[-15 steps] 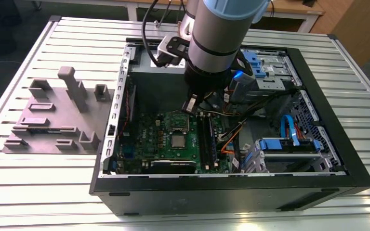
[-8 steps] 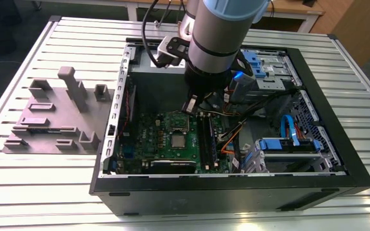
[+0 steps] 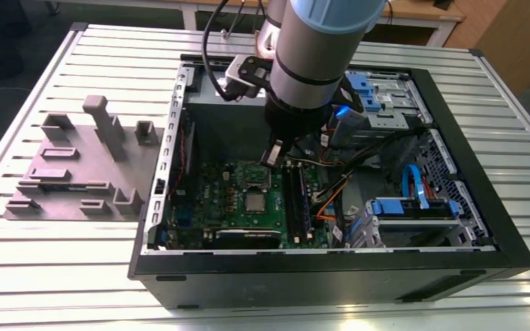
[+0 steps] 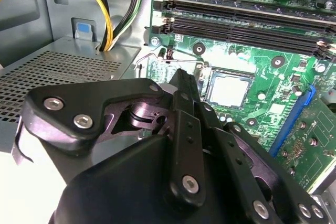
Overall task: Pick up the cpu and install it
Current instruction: 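Close the cpu cover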
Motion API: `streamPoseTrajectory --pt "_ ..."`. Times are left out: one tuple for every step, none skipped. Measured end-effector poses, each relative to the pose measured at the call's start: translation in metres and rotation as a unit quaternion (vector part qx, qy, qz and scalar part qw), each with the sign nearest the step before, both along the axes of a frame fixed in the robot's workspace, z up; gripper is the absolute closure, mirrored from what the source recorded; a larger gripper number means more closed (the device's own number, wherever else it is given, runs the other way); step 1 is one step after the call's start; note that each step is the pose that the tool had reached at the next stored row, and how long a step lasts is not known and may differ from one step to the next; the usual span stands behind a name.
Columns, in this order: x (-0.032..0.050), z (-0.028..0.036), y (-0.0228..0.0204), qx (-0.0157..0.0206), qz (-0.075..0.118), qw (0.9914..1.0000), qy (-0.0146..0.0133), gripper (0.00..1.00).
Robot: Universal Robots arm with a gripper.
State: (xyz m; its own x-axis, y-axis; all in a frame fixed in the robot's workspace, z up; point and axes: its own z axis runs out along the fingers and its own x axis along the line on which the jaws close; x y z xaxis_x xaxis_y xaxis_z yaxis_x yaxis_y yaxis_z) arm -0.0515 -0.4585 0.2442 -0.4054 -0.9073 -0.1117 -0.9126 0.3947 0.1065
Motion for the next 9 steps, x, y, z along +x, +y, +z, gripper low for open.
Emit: streamPoseTrajectory --pt "0.0000 0.0000 -0.0002 0.0000 0.000 1.00000 0.0000 0.90" --pt "0.0000 0.0000 -0.0004 0.0000 0.000 1.00000 0.0000 0.90" --pt "0.0000 0.0000 -0.0008 -0.0001 0.000 1.00000 0.0000 0.90" --pt "0.0000 0.0000 -0.0014 -0.0002 0.000 1.00000 0.0000 0.90" --pt "0.0000 0.0000 -0.0019 -0.0003 0.000 1.00000 0.0000 0.90" --pt "0.0000 0.0000 -0.0024 -0.0005 0.000 1.00000 0.0000 0.90" --pt "0.0000 0.0000 -0.0030 -0.0006 0.000 1.00000 0.0000 0.90" --pt "0.0000 0.0000 -0.0035 -0.0006 0.000 1.00000 0.0000 0.90" --pt "0.0000 0.0000 -0.0039 -0.0007 0.000 1.00000 0.0000 0.90"
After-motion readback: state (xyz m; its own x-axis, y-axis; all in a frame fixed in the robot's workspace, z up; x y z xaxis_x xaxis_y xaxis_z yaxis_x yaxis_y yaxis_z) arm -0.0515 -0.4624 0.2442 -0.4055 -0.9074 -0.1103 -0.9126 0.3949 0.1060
